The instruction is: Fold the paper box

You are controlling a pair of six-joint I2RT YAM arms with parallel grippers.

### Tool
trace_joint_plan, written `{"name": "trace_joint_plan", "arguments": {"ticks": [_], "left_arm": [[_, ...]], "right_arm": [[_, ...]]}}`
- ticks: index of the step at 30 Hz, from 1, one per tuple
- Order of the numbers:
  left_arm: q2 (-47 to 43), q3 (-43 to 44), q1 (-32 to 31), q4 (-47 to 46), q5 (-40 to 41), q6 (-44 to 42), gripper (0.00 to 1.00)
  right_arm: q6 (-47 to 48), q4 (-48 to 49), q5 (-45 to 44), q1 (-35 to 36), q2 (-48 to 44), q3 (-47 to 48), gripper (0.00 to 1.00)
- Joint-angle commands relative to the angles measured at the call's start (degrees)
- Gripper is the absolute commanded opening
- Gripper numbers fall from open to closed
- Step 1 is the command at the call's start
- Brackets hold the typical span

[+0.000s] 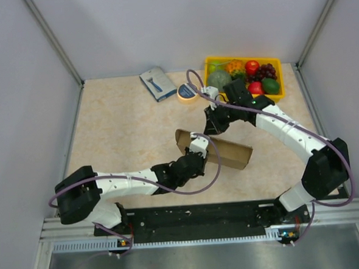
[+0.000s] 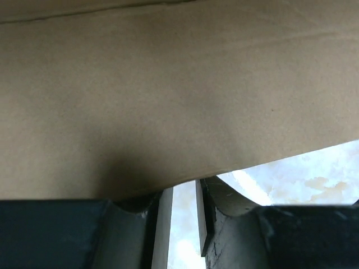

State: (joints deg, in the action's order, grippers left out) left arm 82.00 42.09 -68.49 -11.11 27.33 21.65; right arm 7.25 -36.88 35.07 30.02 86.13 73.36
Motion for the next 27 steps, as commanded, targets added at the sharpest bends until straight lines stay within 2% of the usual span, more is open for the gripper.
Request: {"name": "trace_joint_plan", "arguments": {"ticks": [1, 2, 3, 4, 5, 7, 11, 14, 15, 17, 18, 19, 21, 23, 24, 27], "left_arm": [[-2.79, 1.42, 1.43, -1.91, -1.75, -1.35, 0.29], [-3.94, 0.99, 1.34, -0.41, -2.63, -1.09, 0.31], [-5.17, 0.28, 1.43, 0.12, -5.25, -1.17, 0.33], [-8.31, -0.51, 1.43, 0.82, -6.4, -1.17, 0.42], [-10.0, -1.73, 1.34, 1.53, -7.72, -1.17, 0.48], [-15.34, -2.36, 1.6, 5.2, -10.45, -0.82, 0.62], [-26.07, -0.7, 3.53, 14.78, -18.35, -0.21, 0.73], [-34.17, 2.55, 10.89, 23.46, -25.38, 0.93, 0.78], [-35.58, 3.61, 17.53, 25.07, -27.05, 1.46, 0.8], [-37.79, 7.11, 23.29, 28.5, -31.36, 1.38, 0.86], [-37.35, 8.79, 27.58, 29.47, -32.51, 0.77, 0.86], [-34.48, 10.63, 29.19, 30.44, -33.47, -1.06, 0.87], [-30.25, 17.04, 32.0, 34.29, -34.36, -2.83, 0.85], [-24.62, 20.91, 32.45, 33.88, -36.2, -6.34, 0.82], [-22.95, 21.98, 32.8, 33.7, -37.86, -7.31, 0.76], [-17.59, 24.61, 32.98, 31.95, -39.2, -10.21, 0.65]], "right_arm": [[-13.19, -2.23, -12.02, -3.36, -1.23, 8.25, 0.25], [-18.79, -3.27, -14.13, -5.22, -1.31, 9.51, 0.34], [-21.02, -3.8, -15.28, -7.58, -1.49, 10.3, 0.37], [-23.31, -4.59, -17.03, -9.44, -1.84, 11.7, 0.46], [-26.64, -6.6, -18.36, -13.11, -2.97, 12.15, 0.48], [-28.24, -7.58, -20.21, -15.25, -4.47, 12.42, 0.57], [-29.48, -12.41, -27.76, -16.84, -8.34, 12.33, 0.67], [-29.57, -16.45, -32.07, -16.84, -12.11, 10.23, 0.72], [-29.92, -17.51, -32.86, -17.53, -13.17, 9.09, 0.73], [-30.36, -17.87, -32.79, -17.8, -16.68, 8.12, 0.74], [-30.53, -18.22, -32.87, -17.8, -17.82, 7.76, 0.74], [-30.54, -19.35, -32.79, -17.8, -19.66, 7.67, 0.75], [-30.45, -20.85, -32.87, -17.89, -21.69, 7.5, 0.77], [-30.45, -22.88, -30.78, -17.89, -24.24, 7.5, 0.77], [-30.71, -23.32, -29.11, -17.89, -24.95, 7.15, 0.73], [-32.64, -25.87, -24.19, -17.89, -28.2, 4.96, 0.64]]}}
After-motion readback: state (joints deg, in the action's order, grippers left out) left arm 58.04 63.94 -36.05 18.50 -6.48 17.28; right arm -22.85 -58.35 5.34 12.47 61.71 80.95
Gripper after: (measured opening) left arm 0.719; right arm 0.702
